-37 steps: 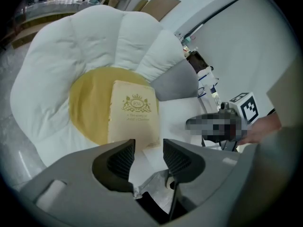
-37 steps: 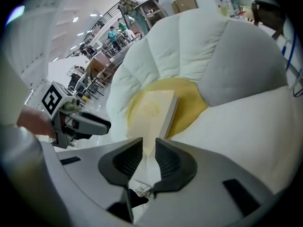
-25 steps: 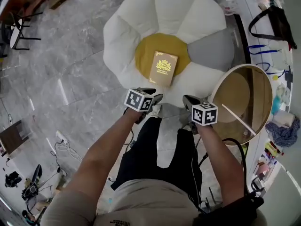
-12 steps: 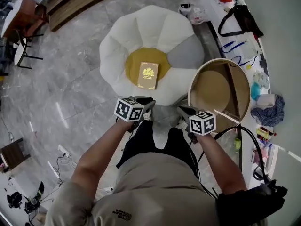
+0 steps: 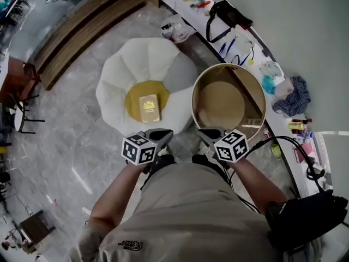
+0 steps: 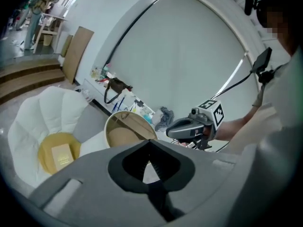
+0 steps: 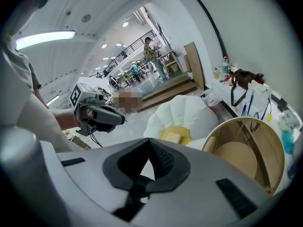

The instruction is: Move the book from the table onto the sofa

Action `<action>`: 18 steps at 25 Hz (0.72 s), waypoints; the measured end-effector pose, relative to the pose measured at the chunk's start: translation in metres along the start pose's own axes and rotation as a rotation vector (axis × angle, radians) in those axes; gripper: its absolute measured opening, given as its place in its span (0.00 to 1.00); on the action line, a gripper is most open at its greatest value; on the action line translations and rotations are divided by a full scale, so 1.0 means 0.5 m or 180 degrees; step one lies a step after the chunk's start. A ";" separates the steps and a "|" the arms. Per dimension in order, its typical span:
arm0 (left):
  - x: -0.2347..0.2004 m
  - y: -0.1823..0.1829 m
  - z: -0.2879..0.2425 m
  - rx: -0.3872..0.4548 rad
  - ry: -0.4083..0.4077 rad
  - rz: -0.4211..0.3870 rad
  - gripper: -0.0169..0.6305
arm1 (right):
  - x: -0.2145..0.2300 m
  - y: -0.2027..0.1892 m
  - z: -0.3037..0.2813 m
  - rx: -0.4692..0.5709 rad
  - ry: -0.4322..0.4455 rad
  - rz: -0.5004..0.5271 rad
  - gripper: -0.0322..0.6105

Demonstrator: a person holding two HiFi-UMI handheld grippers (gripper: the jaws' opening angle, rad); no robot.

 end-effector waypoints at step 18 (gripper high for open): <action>0.218 0.116 -0.071 -0.0054 -0.0484 -0.0861 0.04 | 0.000 -0.011 0.229 0.0669 -0.0537 0.0023 0.07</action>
Point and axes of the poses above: the fingertips, and each gripper's own axes: z backward along the fingers, x to its right, y out of its top, the point moved 3 cm from there along z, backward along the fingers, and after that the axes turned 7 degrees about y, right-handed, at the moved point
